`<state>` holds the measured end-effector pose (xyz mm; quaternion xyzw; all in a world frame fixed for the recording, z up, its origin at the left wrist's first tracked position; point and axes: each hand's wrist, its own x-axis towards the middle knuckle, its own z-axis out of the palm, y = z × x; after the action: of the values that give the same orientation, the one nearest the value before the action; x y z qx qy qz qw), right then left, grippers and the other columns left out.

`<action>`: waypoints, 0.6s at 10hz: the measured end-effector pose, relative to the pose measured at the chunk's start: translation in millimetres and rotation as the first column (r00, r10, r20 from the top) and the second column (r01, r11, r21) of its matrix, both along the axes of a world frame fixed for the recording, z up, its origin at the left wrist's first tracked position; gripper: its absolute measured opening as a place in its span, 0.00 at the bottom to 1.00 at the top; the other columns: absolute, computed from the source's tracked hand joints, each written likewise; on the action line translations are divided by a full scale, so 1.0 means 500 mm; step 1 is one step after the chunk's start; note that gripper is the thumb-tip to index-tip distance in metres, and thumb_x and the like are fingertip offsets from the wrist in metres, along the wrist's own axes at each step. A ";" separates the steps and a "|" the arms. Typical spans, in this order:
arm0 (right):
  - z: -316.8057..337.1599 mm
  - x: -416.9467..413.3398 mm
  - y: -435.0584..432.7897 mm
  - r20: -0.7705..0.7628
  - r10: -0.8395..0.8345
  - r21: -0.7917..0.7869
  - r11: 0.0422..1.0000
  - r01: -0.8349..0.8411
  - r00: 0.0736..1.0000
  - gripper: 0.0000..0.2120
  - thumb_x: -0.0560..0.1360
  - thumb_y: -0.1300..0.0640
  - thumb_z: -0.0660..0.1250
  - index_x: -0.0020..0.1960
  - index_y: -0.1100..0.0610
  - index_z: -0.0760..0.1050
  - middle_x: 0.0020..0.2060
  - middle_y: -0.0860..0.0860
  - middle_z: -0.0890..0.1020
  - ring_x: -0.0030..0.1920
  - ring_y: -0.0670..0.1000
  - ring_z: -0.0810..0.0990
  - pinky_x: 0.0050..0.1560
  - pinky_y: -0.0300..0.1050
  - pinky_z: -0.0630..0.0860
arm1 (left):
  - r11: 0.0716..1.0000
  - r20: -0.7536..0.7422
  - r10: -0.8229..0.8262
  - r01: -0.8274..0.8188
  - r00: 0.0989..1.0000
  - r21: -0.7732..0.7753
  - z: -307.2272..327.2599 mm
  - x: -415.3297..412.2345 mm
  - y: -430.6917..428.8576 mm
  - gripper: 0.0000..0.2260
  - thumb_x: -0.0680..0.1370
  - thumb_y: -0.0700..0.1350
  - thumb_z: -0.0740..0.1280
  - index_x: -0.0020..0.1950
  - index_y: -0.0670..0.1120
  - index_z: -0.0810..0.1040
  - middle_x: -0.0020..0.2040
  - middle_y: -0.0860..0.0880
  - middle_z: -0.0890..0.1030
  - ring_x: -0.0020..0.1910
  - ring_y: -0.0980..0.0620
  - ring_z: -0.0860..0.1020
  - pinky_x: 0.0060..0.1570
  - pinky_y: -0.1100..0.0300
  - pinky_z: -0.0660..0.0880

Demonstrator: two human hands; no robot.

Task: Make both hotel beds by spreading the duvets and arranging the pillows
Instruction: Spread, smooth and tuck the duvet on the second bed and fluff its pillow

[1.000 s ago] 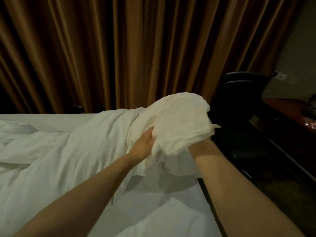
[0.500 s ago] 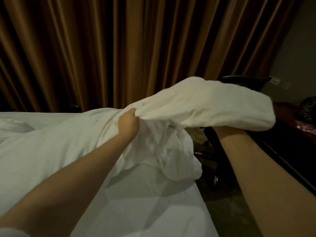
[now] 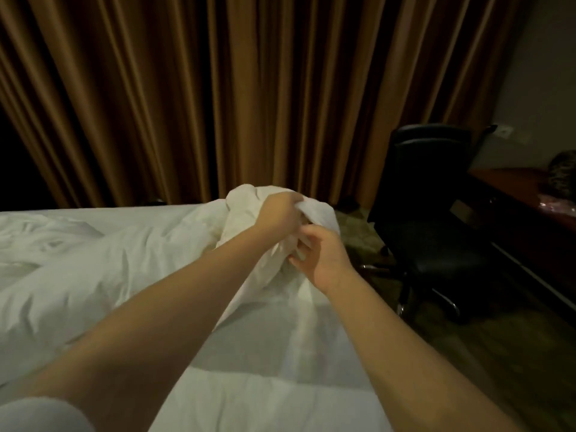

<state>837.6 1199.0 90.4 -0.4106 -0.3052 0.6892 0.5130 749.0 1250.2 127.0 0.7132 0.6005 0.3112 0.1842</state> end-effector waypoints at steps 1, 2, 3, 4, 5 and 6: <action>-0.098 0.080 -0.083 -0.317 -0.224 -0.213 0.964 0.161 0.922 0.24 0.76 0.38 0.61 0.62 0.56 0.74 0.54 0.55 0.80 0.56 0.57 0.77 0.63 0.55 0.70 | 0.994 -0.084 -0.071 0.063 0.994 -0.090 -0.099 0.024 -0.111 0.14 0.79 0.38 0.61 0.65 0.41 0.75 0.62 0.42 0.77 0.62 0.44 0.74 0.58 0.61 0.67; -0.195 0.153 -0.158 -0.412 -0.407 -0.302 0.905 0.299 0.815 0.28 0.78 0.39 0.59 0.69 0.57 0.71 0.51 0.58 0.84 0.52 0.59 0.83 0.58 0.53 0.77 | 0.970 -0.151 -0.212 0.189 0.965 -0.153 -0.213 0.055 -0.227 0.11 0.81 0.42 0.60 0.60 0.40 0.77 0.58 0.41 0.79 0.59 0.43 0.75 0.54 0.62 0.64; -0.245 0.180 -0.266 -0.240 -0.486 -0.415 0.834 0.364 0.840 0.22 0.83 0.56 0.54 0.75 0.64 0.60 0.51 0.61 0.82 0.43 0.53 0.82 0.46 0.43 0.79 | 0.940 -0.232 -0.262 0.193 0.937 -0.282 -0.290 0.064 -0.347 0.12 0.80 0.47 0.61 0.60 0.42 0.74 0.52 0.40 0.81 0.50 0.42 0.78 0.45 0.59 0.67; -0.256 0.177 -0.304 -0.038 -0.440 -0.366 0.842 0.397 0.897 0.20 0.82 0.63 0.51 0.72 0.68 0.61 0.69 0.64 0.68 0.65 0.63 0.73 0.60 0.50 0.73 | 0.929 -0.320 -0.248 0.131 0.915 -0.345 -0.359 0.043 -0.413 0.20 0.75 0.52 0.68 0.65 0.48 0.71 0.50 0.45 0.81 0.49 0.45 0.79 0.43 0.58 0.70; -0.266 0.174 -0.339 0.004 -0.472 -0.348 0.826 0.444 0.881 0.18 0.81 0.64 0.55 0.71 0.64 0.66 0.67 0.61 0.72 0.67 0.62 0.72 0.62 0.53 0.72 | 0.931 -0.449 -0.141 -0.036 0.882 -0.363 -0.420 0.007 -0.447 0.11 0.76 0.48 0.64 0.57 0.46 0.74 0.51 0.45 0.75 0.51 0.44 0.76 0.45 0.56 0.70; -0.257 0.180 -0.354 -0.054 -0.542 -0.336 0.800 0.496 0.838 0.19 0.80 0.64 0.58 0.70 0.60 0.69 0.66 0.57 0.73 0.63 0.60 0.73 0.58 0.51 0.72 | 0.887 -0.461 -0.023 -0.194 0.887 -0.420 -0.471 -0.027 -0.462 0.09 0.77 0.43 0.59 0.55 0.42 0.72 0.50 0.42 0.73 0.51 0.42 0.76 0.43 0.56 0.69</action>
<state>927.5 1021.8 -38.1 -0.5014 -0.0304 0.5891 0.6329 735.6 1019.4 -108.7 0.6747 0.7142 -0.0047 0.1863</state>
